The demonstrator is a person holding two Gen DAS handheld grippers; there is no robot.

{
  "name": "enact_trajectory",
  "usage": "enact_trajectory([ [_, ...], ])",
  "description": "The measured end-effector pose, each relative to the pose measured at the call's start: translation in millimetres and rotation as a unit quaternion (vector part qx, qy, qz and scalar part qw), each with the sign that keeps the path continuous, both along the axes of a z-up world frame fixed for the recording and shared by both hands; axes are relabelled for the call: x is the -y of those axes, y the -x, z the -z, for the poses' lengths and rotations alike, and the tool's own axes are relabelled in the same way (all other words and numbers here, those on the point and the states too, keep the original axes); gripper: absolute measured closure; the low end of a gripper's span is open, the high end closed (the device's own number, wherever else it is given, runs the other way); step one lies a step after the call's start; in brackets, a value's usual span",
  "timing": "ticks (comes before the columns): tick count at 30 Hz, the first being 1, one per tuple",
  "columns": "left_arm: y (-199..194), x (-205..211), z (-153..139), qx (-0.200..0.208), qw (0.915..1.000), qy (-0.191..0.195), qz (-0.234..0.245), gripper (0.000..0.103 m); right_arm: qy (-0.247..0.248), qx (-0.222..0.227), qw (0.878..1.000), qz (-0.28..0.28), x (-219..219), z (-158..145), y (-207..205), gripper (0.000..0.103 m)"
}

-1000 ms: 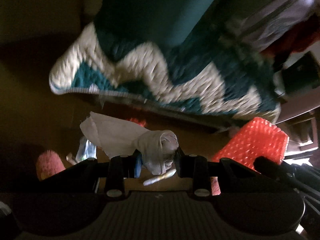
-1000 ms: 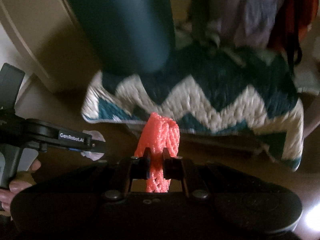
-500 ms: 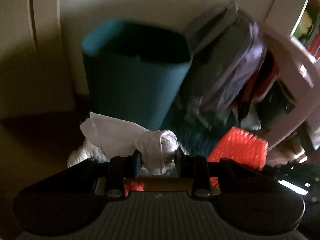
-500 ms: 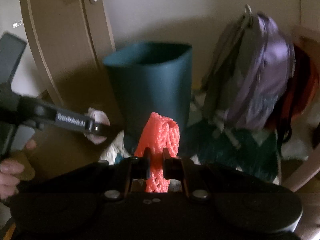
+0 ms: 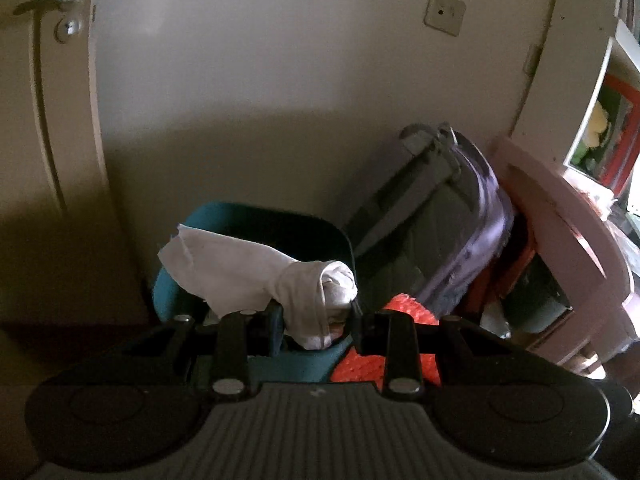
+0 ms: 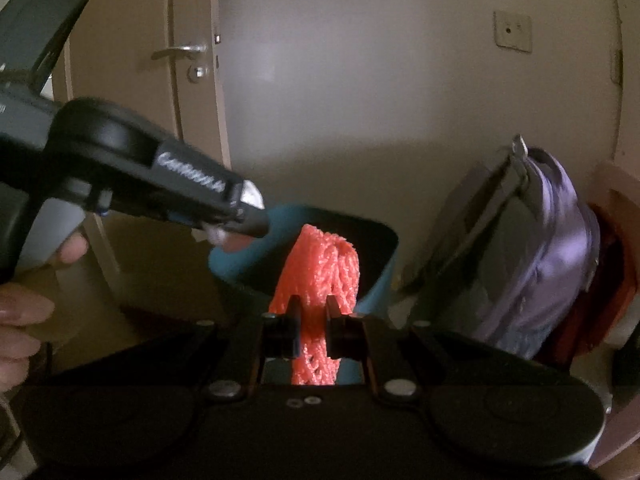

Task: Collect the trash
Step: 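Lower the white cloth into the teal bin with the left tool while the right tool lowers the net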

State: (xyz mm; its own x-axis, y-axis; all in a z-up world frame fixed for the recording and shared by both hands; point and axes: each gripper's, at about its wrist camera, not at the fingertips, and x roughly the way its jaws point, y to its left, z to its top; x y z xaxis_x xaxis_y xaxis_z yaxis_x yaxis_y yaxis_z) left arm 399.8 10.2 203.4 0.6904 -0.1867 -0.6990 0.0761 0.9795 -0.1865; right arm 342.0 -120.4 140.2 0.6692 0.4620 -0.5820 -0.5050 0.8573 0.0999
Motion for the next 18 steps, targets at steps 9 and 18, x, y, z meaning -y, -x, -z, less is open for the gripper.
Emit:
enact_trajectory([
  [9, -72.2, -8.0, 47.7, -0.045, 0.9985, -0.013, -0.029, 0.071, 0.014, -0.031, 0.999, 0.006, -28.5, 32.5, -64.4, 0.094],
  [18, -122.6, -25.8, 110.4, -0.101, 0.9932, -0.028, -0.050, 0.071, 0.037, -0.064, 0.997, -0.016, -50.5, 75.9, -102.5, 0.094],
])
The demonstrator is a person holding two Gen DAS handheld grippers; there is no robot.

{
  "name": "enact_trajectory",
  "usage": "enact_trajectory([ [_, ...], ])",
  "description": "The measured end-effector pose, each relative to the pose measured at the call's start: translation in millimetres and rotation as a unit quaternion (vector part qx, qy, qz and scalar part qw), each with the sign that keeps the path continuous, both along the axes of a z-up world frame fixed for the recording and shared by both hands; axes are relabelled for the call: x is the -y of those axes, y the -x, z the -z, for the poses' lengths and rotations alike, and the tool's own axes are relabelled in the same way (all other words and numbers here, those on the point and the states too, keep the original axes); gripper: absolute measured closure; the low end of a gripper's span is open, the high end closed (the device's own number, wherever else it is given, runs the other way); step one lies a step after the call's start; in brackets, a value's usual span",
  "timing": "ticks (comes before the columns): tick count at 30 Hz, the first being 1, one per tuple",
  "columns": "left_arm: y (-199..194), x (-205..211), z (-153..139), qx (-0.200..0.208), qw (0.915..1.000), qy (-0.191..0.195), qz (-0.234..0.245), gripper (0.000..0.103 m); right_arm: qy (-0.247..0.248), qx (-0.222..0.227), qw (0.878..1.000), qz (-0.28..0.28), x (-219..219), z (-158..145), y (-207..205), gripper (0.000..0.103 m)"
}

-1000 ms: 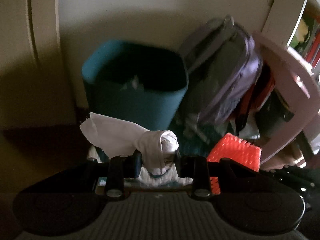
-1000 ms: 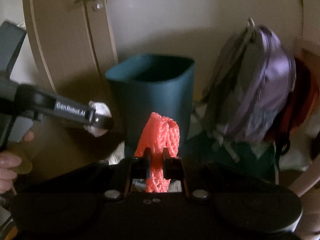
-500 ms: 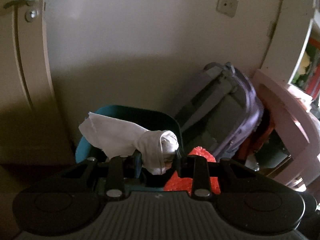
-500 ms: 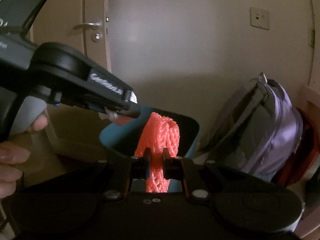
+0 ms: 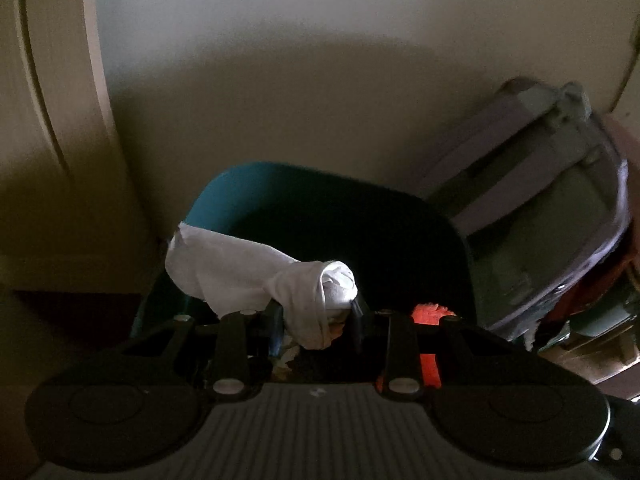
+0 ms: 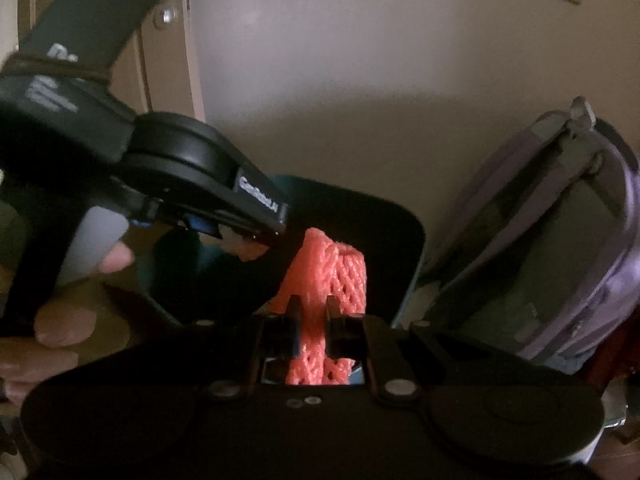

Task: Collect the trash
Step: 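Lower the white cloth into the teal bin with the left tool while the right tool lowers the net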

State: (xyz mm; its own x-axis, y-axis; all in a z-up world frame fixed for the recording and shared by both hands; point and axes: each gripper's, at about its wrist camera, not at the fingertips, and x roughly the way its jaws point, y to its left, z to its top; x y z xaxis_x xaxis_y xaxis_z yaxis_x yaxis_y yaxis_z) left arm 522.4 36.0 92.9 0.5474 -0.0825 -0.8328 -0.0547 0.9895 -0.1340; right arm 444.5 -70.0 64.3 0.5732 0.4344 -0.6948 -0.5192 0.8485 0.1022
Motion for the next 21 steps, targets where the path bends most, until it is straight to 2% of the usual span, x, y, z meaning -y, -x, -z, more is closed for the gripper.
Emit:
enact_trajectory([
  [6, -15.2, -0.1, 34.2, -0.041, 0.9992, -0.004, 0.005, 0.071, 0.015, -0.013, 1.000, -0.018, -10.9, 17.5, -13.0, 0.093],
  [16, -29.1, -1.2, 67.4, -0.090, 0.9959, 0.001, 0.009, 0.069, 0.025, -0.028, 0.999, -0.028, -15.5, 35.7, -21.4, 0.082],
  [19, -29.0, -4.1, 64.9, -0.081, 0.9964, 0.022, 0.010, 0.052, 0.025, -0.026, 0.999, -0.038, -16.1, 34.4, -23.0, 0.074],
  [21, -25.2, -3.7, 58.7, -0.066, 0.9975, 0.022, 0.013, 0.036, 0.030, -0.021, 0.998, -0.044, -18.4, 34.5, -16.9, 0.069],
])
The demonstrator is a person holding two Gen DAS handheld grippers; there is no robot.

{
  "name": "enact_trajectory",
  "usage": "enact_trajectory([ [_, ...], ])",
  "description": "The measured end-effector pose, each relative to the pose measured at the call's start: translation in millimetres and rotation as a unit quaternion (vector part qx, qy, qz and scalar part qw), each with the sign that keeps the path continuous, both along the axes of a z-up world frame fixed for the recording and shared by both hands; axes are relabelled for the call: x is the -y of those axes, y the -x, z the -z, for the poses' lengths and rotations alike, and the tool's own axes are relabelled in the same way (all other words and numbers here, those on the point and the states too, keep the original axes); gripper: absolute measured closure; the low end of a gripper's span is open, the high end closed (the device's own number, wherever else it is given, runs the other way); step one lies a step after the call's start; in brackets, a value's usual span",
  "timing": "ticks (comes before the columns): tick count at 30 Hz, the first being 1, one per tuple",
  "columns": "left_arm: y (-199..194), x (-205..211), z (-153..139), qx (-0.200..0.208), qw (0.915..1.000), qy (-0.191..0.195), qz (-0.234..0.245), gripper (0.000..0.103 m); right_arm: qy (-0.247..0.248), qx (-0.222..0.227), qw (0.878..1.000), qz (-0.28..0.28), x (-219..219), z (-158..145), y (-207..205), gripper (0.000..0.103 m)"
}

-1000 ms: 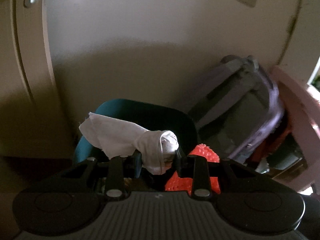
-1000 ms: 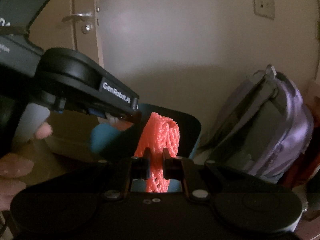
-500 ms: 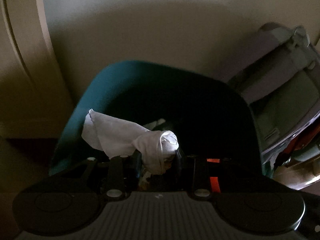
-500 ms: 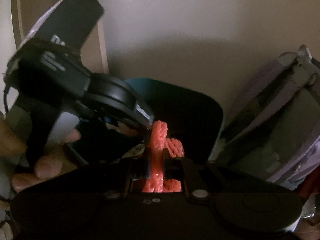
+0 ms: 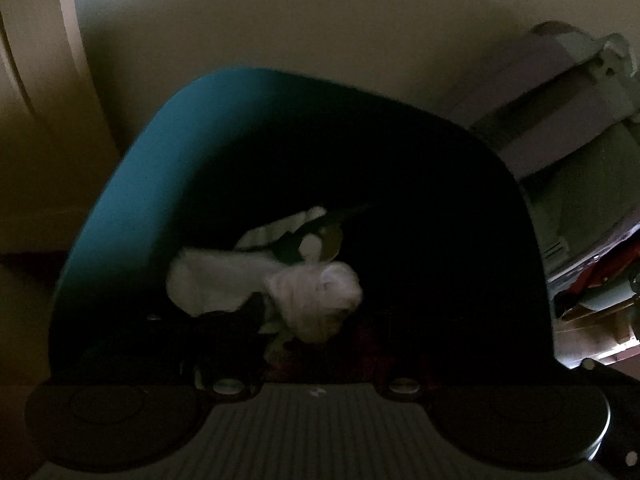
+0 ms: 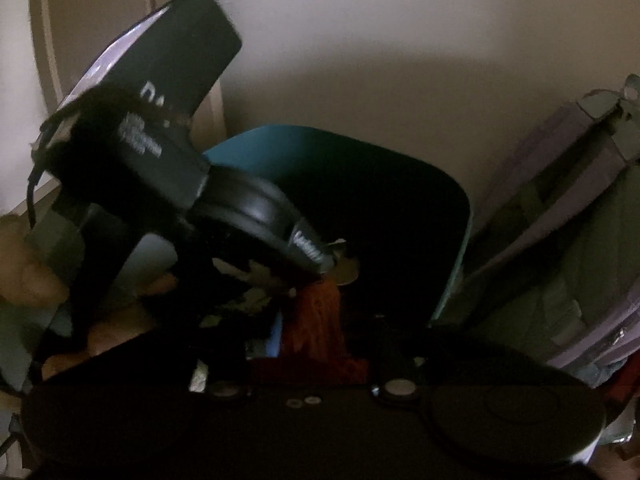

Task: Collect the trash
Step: 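Lower the white cloth into the teal bin with the left tool while the right tool lowers the net, then open both tools inside the bin and withdraw them toward the floor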

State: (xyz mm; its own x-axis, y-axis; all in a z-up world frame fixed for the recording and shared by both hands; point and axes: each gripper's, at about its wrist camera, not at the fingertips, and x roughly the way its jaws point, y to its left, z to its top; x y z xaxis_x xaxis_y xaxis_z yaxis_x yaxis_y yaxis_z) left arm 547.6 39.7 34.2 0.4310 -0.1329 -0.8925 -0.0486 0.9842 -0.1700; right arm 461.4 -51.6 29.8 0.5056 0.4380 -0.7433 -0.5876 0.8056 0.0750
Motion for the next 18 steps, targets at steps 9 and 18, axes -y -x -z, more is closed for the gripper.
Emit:
enact_trajectory([
  [9, 20.8, -6.0, -30.0, 0.031, 0.9991, 0.028, -0.009, 0.031, -0.014, 0.014, 1.000, 0.005, 13.7, -21.5, 17.7, 0.055],
  [18, 86.6, -10.4, -77.7, 0.078, 0.9969, 0.010, -0.003, 0.029, -0.029, 0.035, 0.999, 0.009, 28.5, -55.5, 62.0, 0.048],
])
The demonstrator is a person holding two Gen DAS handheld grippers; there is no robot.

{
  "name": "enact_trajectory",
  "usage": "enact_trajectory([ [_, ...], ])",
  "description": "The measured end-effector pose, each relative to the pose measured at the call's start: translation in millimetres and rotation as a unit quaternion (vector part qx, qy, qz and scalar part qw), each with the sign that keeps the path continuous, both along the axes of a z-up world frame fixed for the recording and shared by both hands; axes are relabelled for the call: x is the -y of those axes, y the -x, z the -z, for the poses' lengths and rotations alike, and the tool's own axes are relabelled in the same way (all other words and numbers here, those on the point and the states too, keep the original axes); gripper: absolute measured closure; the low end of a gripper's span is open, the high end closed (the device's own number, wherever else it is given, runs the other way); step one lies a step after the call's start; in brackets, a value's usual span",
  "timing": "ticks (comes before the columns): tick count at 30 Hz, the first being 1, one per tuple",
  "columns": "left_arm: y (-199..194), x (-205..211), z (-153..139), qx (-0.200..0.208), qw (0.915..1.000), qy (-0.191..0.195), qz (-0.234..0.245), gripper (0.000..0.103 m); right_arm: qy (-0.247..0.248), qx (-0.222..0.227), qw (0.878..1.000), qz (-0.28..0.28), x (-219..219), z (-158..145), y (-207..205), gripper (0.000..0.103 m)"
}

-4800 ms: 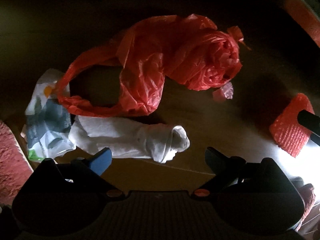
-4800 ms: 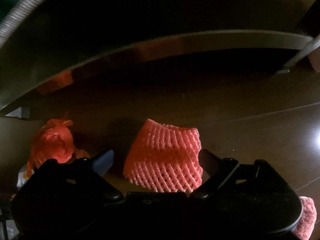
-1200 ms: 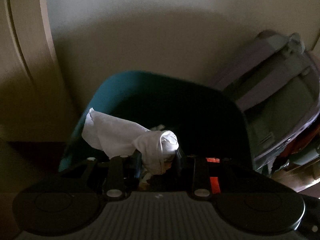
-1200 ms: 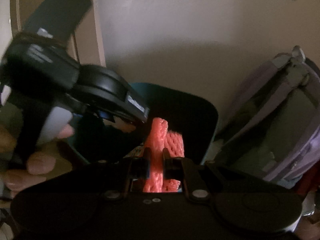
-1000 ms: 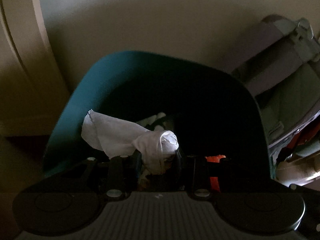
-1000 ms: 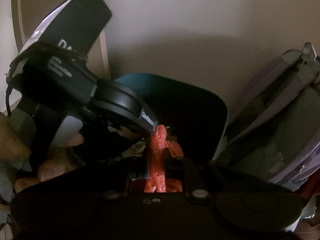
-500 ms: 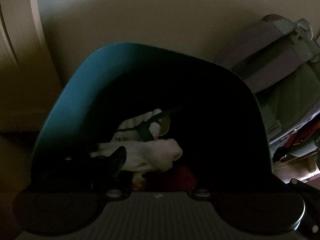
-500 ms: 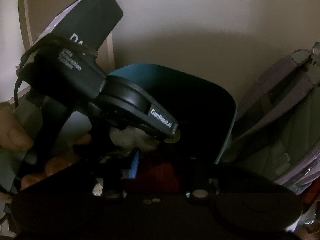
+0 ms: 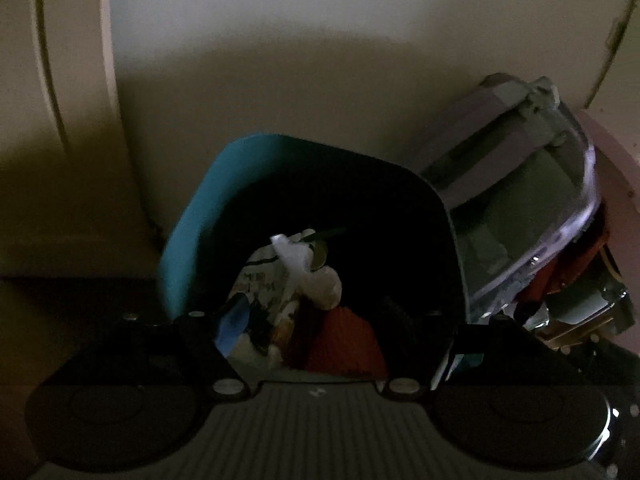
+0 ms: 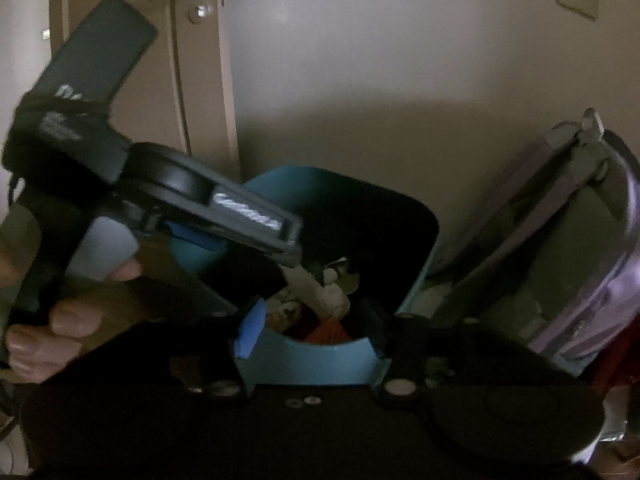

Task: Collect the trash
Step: 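Open both tools inside the bin and withdraw them toward the floor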

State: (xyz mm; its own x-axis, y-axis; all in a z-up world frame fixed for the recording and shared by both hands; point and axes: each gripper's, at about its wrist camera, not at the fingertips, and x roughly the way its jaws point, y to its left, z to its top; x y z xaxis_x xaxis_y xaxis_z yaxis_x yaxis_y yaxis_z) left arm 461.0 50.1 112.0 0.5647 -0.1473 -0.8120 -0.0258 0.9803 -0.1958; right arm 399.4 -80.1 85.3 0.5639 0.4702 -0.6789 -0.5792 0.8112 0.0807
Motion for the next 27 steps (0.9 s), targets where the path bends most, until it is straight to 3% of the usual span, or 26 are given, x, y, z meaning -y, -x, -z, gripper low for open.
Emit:
enact_trajectory([
  [7, 66.1, -0.8, -34.0, 0.025, 0.9995, -0.016, 0.013, 0.024, -0.014, 0.010, 1.000, -0.002, 12.2, -21.0, 44.9, 0.043],
  [15, 128.6, -8.5, -42.5, 0.038, 0.9984, -0.030, 0.031, 0.023, -0.028, 0.007, 1.000, -0.010, 25.8, -20.8, 83.3, 0.034],
  [23, 184.6, -16.8, -7.4, 0.016, 0.9965, -0.045, 0.068, 0.022, -0.035, -0.021, 0.999, -0.019, 41.0, 1.4, 129.8, 0.023],
  [27, 200.0, -22.6, 27.4, -0.008, 0.9956, -0.054, 0.076, 0.022, -0.035, -0.053, 0.998, -0.019, 46.1, 35.3, 141.7, 0.013],
])
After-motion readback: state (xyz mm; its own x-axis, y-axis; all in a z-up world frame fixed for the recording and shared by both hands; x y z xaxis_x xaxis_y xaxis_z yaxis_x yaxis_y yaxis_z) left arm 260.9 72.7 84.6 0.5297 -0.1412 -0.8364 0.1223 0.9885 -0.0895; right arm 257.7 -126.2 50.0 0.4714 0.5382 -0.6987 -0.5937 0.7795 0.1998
